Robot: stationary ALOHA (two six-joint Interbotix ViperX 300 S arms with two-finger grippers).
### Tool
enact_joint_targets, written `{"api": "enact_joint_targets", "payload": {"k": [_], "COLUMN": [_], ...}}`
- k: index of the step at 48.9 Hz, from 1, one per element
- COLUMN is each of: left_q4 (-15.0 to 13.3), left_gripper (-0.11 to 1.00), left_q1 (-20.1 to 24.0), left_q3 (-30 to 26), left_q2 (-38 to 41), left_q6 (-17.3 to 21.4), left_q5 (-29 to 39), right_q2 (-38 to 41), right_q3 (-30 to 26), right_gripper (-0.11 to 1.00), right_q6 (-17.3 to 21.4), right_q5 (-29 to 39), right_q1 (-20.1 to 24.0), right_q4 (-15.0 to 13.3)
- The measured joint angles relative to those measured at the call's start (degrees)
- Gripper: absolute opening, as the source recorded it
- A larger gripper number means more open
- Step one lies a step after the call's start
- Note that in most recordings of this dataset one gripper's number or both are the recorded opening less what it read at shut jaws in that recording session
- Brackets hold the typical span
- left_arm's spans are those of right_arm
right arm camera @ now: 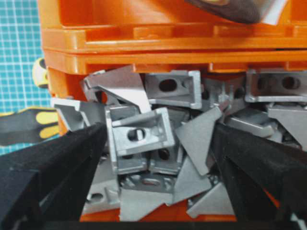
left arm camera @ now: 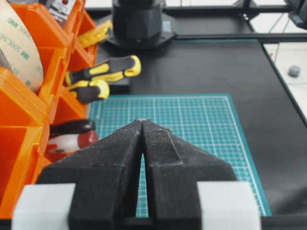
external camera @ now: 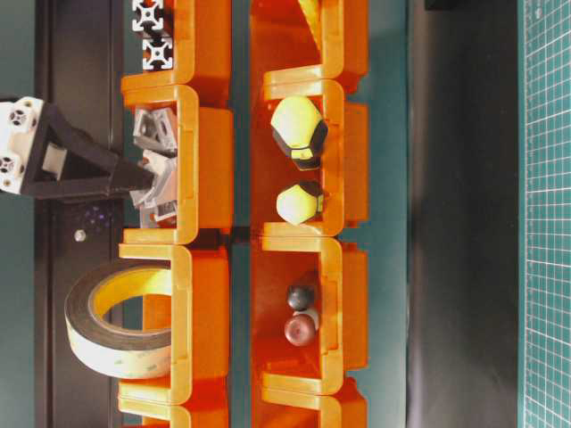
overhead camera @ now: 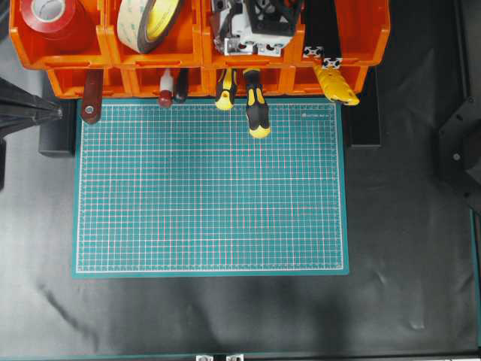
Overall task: Pick corner brachets from container rack with right arm.
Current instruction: 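Lower the open right gripper into the silver bracket bin, then close the right gripper on a silver corner bracket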
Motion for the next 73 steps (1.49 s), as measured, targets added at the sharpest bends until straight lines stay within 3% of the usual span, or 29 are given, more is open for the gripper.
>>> {"api": "enact_joint_targets", "payload": {"k": [23,30,35,64,73], "left_q4": [0.0,0.0,0.0,0.0,0.0], "left_gripper": [0.00,0.00,0.00,0.00,0.00], "left_q1": [0.0,0.0,0.0,0.0,0.0], "left_q3": [0.0,0.0,0.0,0.0,0.0], "left_q2": [-0.1,0.0,-0.1,-0.1,0.0], "left_q6": [0.0,-0.1,-0.1,-0.1,0.0], "left_q5": [0.0,0.0,0.0,-0.1,-0.1], "right_q2": [-2.5,-2.5,-2.5,-1.0,0.0], "right_q3": [5.7,5.7,5.7,1.2,-1.5], "right_gripper": [0.85,0.75,0.59,0.59,0.44], "right_q6": [1.7,1.7,1.6,1.5,1.8], "right_q5": [-7.6,-7.5,-6.3,-0.5,3.3], "right_q1": [0.1,0.0,-0.2,-0.2,-0.1], "right_q4": [0.2,0.1,0.1,0.1,-0.4]}}
